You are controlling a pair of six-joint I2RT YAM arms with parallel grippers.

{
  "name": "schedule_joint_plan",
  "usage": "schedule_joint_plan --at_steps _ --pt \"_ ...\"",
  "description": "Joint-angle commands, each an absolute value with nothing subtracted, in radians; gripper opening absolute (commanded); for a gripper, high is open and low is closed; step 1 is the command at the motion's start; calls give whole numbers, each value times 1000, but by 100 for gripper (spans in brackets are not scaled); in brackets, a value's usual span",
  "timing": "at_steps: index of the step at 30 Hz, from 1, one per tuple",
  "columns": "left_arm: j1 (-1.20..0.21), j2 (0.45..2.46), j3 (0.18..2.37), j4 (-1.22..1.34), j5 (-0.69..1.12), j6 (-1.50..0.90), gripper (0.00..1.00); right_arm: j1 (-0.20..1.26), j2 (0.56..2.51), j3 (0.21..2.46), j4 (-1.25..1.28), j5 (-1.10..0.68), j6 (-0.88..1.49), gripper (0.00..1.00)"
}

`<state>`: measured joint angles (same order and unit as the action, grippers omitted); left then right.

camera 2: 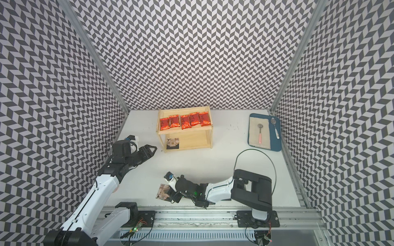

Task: Place the tea bags on the shelf by color
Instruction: Move the tea bag to the center of the board.

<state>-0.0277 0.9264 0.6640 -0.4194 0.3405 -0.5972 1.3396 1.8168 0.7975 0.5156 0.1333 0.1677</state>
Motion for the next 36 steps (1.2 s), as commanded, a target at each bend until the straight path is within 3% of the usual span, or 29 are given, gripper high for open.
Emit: schedule_joint_plan --at_steps 1,16,31,36 --pt "-19 913 652 -399 335 -600 70 1361 1882 851 512 224 84 54" --pt "-12 908 647 -395 339 -599 70 1354 1985 868 502 288 126 56" --pt "-12 914 637 -384 352 -600 71 1268 1871 760 451 373 344 56" --pt "-12 920 626 -370 370 -603 71 1204 1812 756 444 295 409 56"
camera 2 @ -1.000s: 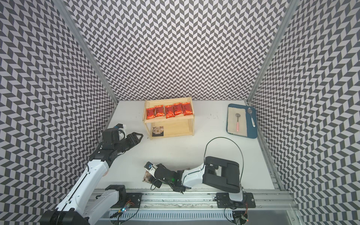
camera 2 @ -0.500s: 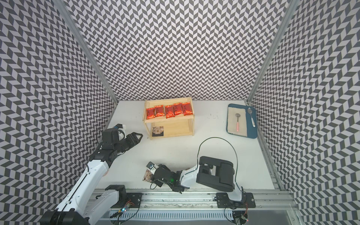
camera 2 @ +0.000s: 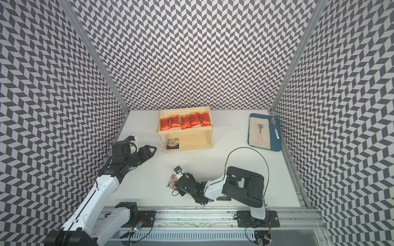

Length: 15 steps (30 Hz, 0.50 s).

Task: Place the tea bags on the shelf by color
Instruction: Move the tea bag to the center of the board.

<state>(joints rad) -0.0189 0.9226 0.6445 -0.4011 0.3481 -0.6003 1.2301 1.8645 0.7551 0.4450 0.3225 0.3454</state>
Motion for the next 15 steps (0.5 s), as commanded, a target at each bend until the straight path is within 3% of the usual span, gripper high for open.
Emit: schedule_joint_plan --at_steps 1,5,15 --pt "-15 921 618 -362 377 -604 71 1193 1794 763 439 271 413 56" --pt "-52 927 573 -316 415 -627 71 1156 1714 768 450 175 433 56" --pt "-334 920 437 -240 369 -742 67 1046 1521 626 484 -77 527 56"
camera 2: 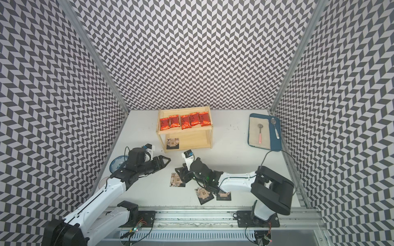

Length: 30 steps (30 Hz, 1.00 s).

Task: Place the tea bags on the shelf by color
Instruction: Move the tea bag to the center of the board, then pick up the tea bag from the center of the board.

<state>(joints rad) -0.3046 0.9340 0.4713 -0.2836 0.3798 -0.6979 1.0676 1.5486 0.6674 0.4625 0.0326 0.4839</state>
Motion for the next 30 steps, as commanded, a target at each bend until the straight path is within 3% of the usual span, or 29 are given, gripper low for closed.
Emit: schedule_joint_plan --at_steps 1,12,30 --pt "-343 918 421 -234 373 -749 66 1036 1512 611 483 -95 534 56" --pt "-441 991 357 -163 394 -785 61 925 1549 544 526 -334 641 50" --pt "-457 1020 266 -72 395 -793 60 864 1720 544 639 -503 796 45"
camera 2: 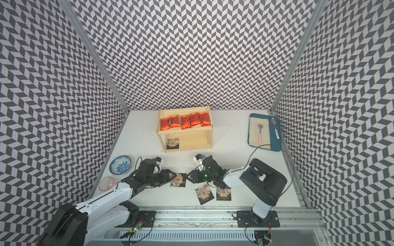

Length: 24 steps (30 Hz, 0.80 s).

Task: Place the tea bags on the shelf by color
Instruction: Pick up the tea bag from the center of the board.

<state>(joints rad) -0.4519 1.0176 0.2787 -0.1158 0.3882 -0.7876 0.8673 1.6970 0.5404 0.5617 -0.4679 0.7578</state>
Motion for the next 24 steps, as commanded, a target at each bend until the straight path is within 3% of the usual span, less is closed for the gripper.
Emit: schedule_joint_plan --at_steps 1,14,24 --pt "-457 1020 261 -68 397 -793 60 864 1731 545 647 -508 806 45" --pt "-483 899 244 -21 438 -793 60 857 1776 550 675 -529 838 43" --pt "-488 1027 223 7 432 -799 59 853 1787 554 670 -531 858 43"
